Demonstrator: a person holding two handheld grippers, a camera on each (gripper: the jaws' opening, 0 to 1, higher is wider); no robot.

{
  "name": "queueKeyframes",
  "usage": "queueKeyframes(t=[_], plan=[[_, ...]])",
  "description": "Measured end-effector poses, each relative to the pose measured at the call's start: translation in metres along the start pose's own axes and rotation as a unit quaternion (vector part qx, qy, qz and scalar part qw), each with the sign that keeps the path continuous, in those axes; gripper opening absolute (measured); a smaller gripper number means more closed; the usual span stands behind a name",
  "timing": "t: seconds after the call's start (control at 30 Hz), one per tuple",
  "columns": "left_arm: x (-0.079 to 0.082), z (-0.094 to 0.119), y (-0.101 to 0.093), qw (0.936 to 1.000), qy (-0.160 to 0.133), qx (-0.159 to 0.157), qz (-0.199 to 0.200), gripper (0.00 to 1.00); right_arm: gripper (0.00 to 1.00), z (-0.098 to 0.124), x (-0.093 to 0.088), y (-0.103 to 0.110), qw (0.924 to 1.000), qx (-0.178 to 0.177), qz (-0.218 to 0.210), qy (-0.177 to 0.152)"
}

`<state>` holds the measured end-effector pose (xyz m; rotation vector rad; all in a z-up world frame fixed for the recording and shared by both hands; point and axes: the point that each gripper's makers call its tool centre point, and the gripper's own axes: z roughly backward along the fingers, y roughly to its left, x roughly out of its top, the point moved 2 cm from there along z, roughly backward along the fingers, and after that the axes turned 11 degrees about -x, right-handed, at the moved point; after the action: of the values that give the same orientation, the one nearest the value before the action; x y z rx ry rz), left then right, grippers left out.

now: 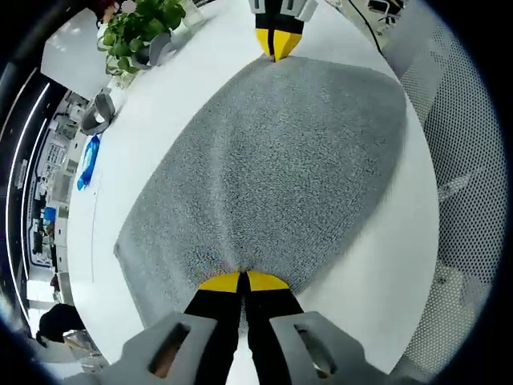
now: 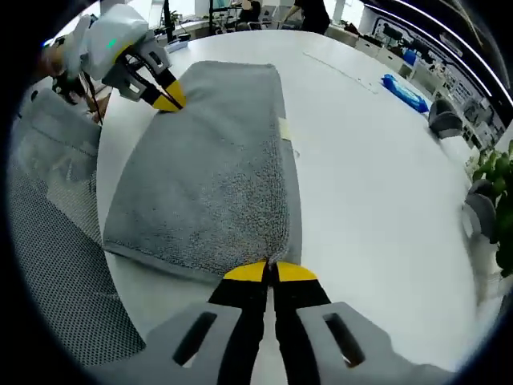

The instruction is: Fold the towel on the table until its edges align and the towel forms a compact rectangular stack.

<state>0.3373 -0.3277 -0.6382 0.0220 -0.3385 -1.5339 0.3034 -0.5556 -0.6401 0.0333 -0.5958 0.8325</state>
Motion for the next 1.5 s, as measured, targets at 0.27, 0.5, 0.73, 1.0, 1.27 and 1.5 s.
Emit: queueKeyframes(t=[0.27, 0.5, 0.73, 1.0, 1.27, 1.5], plan=[[-0.008, -0.001, 0.015, 0.9994, -0.004, 0.028, 0.018, 0.01, 0.0, 0.009, -0.002, 0.031, 0.9973, 0.012, -0.057, -0.044], [-0.006, -0.005, 0.025, 0.999, 0.007, 0.045, 0.006, 0.01, 0.0, 0.013, -0.003, 0.045, 0.9906, 0.038, -0.114, -0.065], [0.043, 0.017, 0.031, 0.98, -0.156, 0.07, 0.102, 0.1, 0.0, 0.012, -0.004, 0.044, 0.982, 0.051, -0.162, -0.083], [0.078, 0.018, -0.055, 0.9924, -0.116, -0.021, -0.035, 0.14, 0.0, 0.013, -0.004, 0.044, 0.9808, 0.055, -0.168, -0.082], [0.073, 0.0, -0.06, 0.9923, -0.104, -0.025, -0.063, 0.05, 0.0, 0.014, -0.004, 0.048, 0.9805, 0.062, -0.168, -0.082], [0.073, -0.005, -0.042, 0.9945, -0.094, -0.003, -0.045, 0.03, 0.0, 0.014, -0.003, 0.058, 0.9806, 0.079, -0.161, -0.08]])
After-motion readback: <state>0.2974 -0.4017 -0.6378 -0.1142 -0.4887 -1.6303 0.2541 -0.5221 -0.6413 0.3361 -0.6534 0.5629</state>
